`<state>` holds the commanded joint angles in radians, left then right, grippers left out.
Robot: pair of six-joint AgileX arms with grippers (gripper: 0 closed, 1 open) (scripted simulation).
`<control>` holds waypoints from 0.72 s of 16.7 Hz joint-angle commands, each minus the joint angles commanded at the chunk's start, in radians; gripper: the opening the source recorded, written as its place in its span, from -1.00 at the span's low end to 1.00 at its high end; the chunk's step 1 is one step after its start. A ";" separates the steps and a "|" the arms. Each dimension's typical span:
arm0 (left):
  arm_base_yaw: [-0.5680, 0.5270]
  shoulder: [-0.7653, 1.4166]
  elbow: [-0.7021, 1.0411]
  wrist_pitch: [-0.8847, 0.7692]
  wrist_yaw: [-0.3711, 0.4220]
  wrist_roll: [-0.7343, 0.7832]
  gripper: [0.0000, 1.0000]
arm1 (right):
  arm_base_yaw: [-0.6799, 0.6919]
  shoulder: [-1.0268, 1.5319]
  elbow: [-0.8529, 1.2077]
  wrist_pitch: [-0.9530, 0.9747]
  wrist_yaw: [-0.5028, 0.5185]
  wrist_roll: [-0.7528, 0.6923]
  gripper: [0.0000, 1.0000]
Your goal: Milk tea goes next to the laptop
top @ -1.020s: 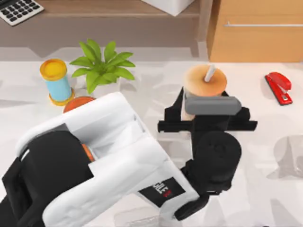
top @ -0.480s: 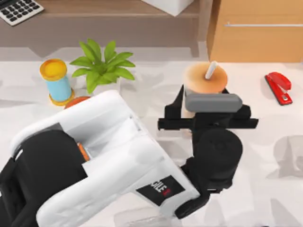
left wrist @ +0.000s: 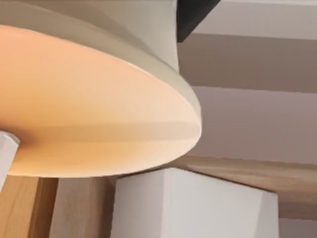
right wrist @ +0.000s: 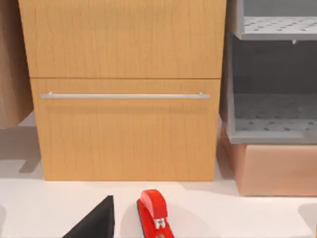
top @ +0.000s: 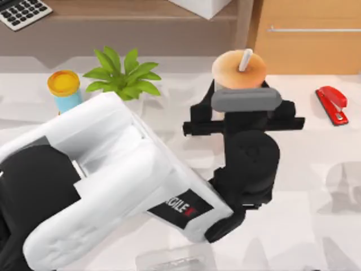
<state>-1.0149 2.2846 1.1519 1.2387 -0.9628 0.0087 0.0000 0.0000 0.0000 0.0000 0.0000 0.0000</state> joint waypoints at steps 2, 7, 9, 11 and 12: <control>0.079 -0.066 -0.008 0.001 0.084 -0.005 -1.00 | 0.000 0.000 0.000 0.000 0.000 0.000 1.00; 0.310 -0.256 -0.088 -0.018 0.394 -0.006 -1.00 | 0.000 0.000 0.000 0.000 0.000 0.000 1.00; 0.392 -0.326 -0.128 -0.023 0.496 -0.008 -1.00 | 0.000 0.000 0.000 0.000 0.000 0.000 1.00; 0.466 -0.382 -0.168 -0.026 0.572 -0.010 -1.00 | 0.000 0.000 0.000 0.000 0.000 0.000 1.00; 0.500 -0.407 -0.190 -0.028 0.610 -0.011 -1.00 | 0.000 0.000 0.000 0.000 0.000 0.000 1.00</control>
<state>-0.5151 1.8774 0.9623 1.2108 -0.3528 -0.0022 0.0000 0.0000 0.0000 0.0000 0.0000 0.0000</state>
